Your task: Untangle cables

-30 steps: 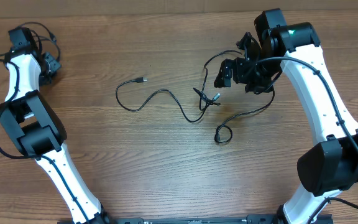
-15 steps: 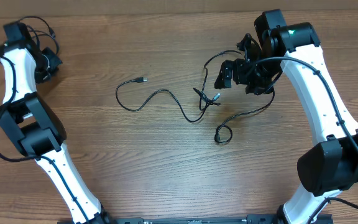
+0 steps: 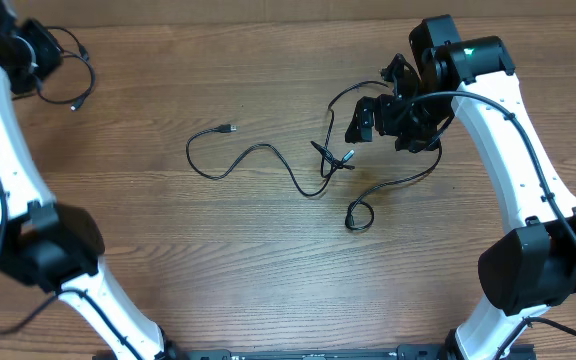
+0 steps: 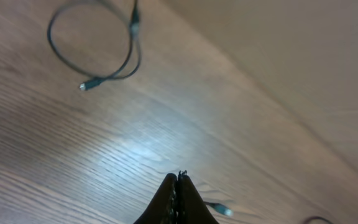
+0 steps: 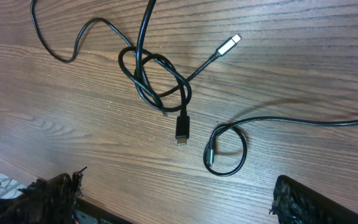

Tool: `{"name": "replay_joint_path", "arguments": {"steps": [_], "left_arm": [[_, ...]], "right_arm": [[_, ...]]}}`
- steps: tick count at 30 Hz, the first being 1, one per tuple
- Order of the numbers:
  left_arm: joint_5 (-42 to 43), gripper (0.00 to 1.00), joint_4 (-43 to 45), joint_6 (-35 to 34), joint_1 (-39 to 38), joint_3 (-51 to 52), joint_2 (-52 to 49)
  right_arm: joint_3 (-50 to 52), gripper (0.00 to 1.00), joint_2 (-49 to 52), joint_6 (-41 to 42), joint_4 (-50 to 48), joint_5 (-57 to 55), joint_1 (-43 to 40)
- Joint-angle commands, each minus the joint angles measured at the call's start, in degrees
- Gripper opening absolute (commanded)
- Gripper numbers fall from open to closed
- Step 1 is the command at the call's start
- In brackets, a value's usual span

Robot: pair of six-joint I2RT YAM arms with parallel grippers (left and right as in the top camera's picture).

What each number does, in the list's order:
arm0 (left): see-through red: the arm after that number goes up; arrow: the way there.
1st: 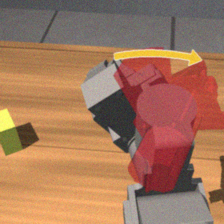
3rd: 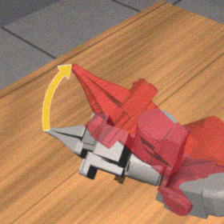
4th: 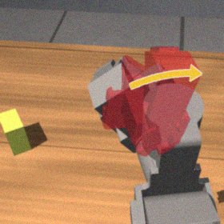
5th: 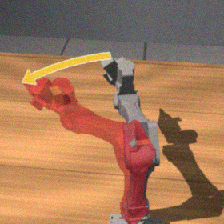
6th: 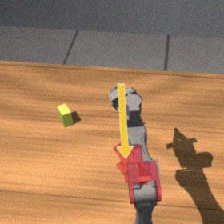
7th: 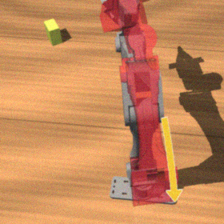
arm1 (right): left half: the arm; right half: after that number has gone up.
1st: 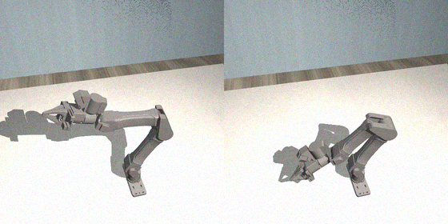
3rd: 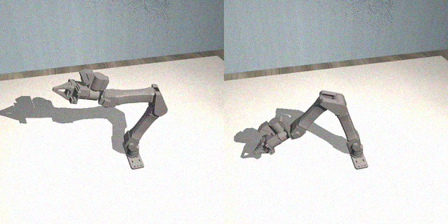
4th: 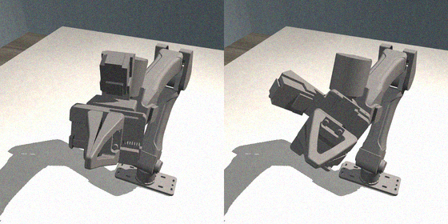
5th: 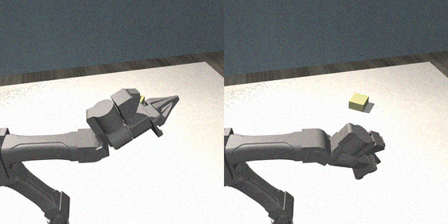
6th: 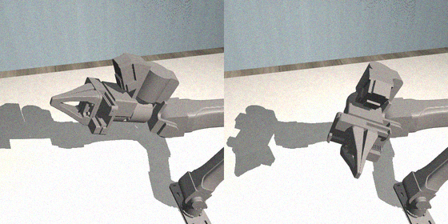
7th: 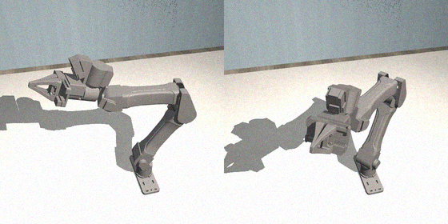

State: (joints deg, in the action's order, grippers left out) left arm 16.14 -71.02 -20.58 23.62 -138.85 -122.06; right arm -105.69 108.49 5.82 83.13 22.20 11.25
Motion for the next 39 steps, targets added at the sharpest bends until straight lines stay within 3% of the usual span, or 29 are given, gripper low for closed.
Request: {"name": "replay_joint_path", "arguments": {"steps": [1,5,7,8,9,10,12,16,22,26,32,39], "left_arm": [[4.0,0.06,-2.5,-0.2,-0.8,-0.8,3.7],[13.9,0.33,-8.7,1.8,-3.2,-0.8,3.6],[16.7,0.39,-12.1,5.2,-5.3,-0.7,3.3],[16.1,0.50,-14.3,6.7,-7.3,-0.4,3.2],[15.5,0.53,-15.2,7.3,-8.3,-0.2,3.2],[13.2,0.67,-17.0,8.3,-10.3,0.1,3.2],[7.8,0.83,-19.2,9.0,-13.3,0.7,3.1],[-2.0,0.98,-23.1,8.9,-20.6,3.2,2.9],[-2.3,1.00,-20.9,5.6,-29.6,10.7,2.7],[-7.1,1.00,-16.2,0.6,-34.4,19.3,2.3],[-7.1,1.00,-9.5,-4.4,-35.3,31.0,2.3],[-7.8,1.00,2.2,-11.8,-34.2,42.7,2.3]], "right_arm": [[0.0,1.00,-1.0,0.1,-0.5,-0.2,0.0],[0.0,1.00,-1.0,0.1,-2.5,1.1,0.0],[0.0,1.00,-1.0,0.1,-3.7,1.6,0.0],[0.0,1.00,-1.0,0.1,-4.2,1.5,0.0],[0.0,1.00,-1.0,0.1,-4.3,1.5,0.0],[0.0,1.00,-1.0,0.1,-4.3,1.5,0.0],[0.0,1.00,-1.0,0.1,-4.1,1.4,0.0],[0.0,1.00,-1.0,0.1,-3.8,1.5,-0.1],[0.0,1.00,-1.0,0.1,-3.8,1.4,0.0],[0.0,1.00,-1.0,0.1,-4.0,0.4,0.0],[0.1,1.00,-1.0,-2.2,-2.7,0.4,0.6],[3.0,1.00,-1.0,-4.8,-8.0,-3.1,7.9]]}}
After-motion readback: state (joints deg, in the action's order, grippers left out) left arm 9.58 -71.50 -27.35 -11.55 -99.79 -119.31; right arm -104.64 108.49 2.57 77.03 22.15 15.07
